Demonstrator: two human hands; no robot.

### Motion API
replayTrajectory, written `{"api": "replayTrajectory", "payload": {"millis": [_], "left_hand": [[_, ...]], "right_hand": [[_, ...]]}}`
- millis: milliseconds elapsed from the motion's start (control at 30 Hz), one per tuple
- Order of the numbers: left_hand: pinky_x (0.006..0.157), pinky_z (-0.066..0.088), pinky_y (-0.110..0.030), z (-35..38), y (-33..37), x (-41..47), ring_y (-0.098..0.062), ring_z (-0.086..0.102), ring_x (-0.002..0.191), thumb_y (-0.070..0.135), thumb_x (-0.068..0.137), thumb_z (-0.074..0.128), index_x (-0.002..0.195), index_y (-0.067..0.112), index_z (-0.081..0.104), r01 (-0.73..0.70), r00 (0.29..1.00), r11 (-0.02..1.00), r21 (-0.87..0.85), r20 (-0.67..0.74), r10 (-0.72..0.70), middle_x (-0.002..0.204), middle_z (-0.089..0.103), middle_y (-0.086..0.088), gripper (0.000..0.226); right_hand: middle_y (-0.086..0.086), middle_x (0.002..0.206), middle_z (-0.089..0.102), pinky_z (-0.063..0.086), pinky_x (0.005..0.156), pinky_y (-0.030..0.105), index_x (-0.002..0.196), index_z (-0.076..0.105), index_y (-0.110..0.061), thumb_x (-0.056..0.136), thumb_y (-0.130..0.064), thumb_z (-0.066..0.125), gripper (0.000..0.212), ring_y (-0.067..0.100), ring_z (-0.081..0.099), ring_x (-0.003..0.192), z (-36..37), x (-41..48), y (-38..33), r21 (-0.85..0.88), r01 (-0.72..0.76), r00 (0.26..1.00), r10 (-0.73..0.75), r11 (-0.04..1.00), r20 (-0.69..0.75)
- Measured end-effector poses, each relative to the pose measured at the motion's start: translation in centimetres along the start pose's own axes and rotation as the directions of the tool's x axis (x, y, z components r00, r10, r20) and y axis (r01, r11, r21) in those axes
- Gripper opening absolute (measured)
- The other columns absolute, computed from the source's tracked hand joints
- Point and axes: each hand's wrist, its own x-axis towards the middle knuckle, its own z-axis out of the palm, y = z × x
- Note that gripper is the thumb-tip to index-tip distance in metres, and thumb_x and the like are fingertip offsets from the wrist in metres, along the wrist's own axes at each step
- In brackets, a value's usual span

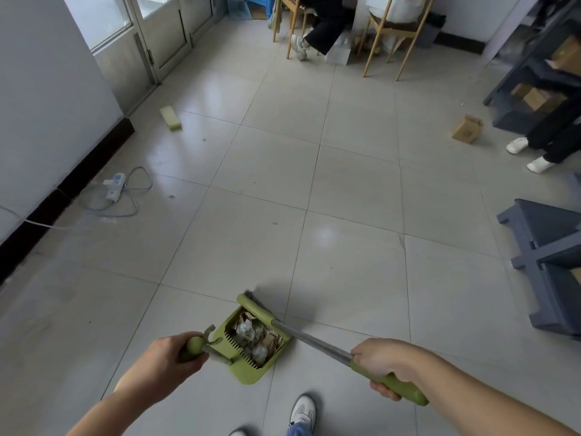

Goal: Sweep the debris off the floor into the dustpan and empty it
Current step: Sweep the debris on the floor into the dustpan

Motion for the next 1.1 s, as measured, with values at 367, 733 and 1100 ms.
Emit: {"api": "replayTrajectory", "payload": {"millis": [367,733,1100], "left_hand": [[0.050,0.036,-0.012,-0.1,-0.4,-2.1,-0.003,0.047,0.054,0.027,0.082,0.072,0.082,0.038,0.067,-0.039,0.999,0.998,-0.046,-0.019,0.038,0.060,0.059,0.017,0.011],[0.052,0.040,-0.012,-0.5,-2.5,-4.8,-0.002,0.048,0.054,0.022,0.078,0.076,0.081,0.037,0.070,0.031,0.994,0.992,-0.124,-0.102,-0.044,0.064,0.064,0.006,0.016],[0.053,0.040,-0.016,-0.7,-4.3,-5.2,-0.004,0.049,0.052,0.026,0.079,0.074,0.084,0.042,0.068,0.137,0.979,0.979,-0.151,-0.131,-0.157,0.070,0.066,0.003,0.017]], "right_hand": [[0.008,0.073,0.051,0.034,0.039,0.017,0.133,0.044,-0.037,0.103,-0.027,0.030,0.035,0.012,0.042,0.042,-5.7,-3.8,0.5,0.021,0.043,0.997,-0.044,0.999,0.057],[0.010,0.072,0.051,0.035,0.041,0.018,0.137,0.044,-0.025,0.099,-0.022,0.030,0.040,0.016,0.043,0.049,-4.9,-0.1,-6.5,-0.153,0.186,0.971,-0.206,0.971,-0.123],[0.015,0.067,0.051,0.043,0.047,0.026,0.141,0.039,-0.004,0.092,-0.002,0.034,0.050,0.020,0.050,0.053,0.4,2.3,-9.2,-0.527,0.052,0.979,-0.147,0.848,-0.139]]}}
